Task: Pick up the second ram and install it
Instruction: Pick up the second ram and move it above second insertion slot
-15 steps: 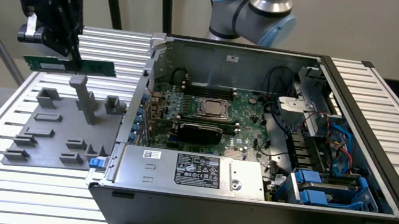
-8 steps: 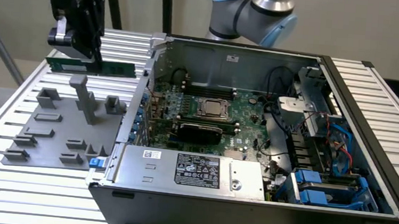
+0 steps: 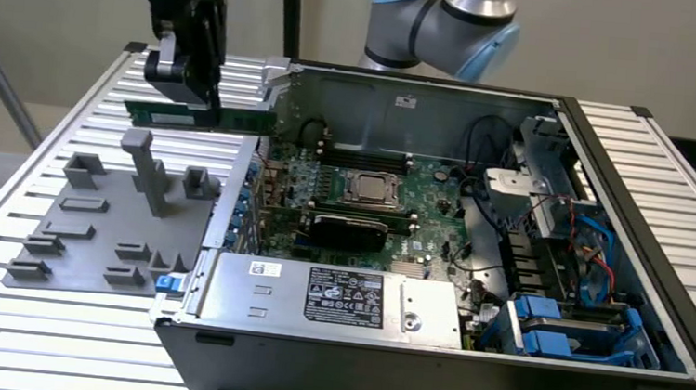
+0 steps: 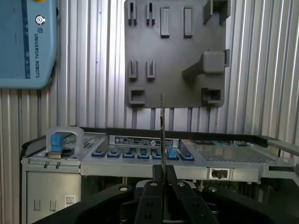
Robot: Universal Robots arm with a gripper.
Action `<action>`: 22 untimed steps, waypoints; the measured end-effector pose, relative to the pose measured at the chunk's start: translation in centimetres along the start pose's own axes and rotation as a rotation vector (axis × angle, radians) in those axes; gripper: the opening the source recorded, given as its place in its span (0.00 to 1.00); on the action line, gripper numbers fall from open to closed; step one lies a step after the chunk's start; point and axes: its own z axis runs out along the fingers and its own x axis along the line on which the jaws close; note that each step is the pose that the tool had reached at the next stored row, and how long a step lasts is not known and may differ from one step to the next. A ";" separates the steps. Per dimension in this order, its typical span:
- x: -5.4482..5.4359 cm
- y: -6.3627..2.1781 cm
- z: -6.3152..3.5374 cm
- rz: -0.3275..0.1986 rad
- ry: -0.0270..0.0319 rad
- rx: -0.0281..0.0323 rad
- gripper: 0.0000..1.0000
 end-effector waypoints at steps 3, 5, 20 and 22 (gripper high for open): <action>-0.4 -1.22 0.07 0.000 0.0000 0.0000 0.14; -0.8 -2.01 0.12 0.000 0.0000 -0.0001 0.14; -2.8 -8.10 1.35 0.000 0.0001 -0.0002 0.14; -2.9 -8.89 1.61 0.001 0.0000 -0.0002 0.14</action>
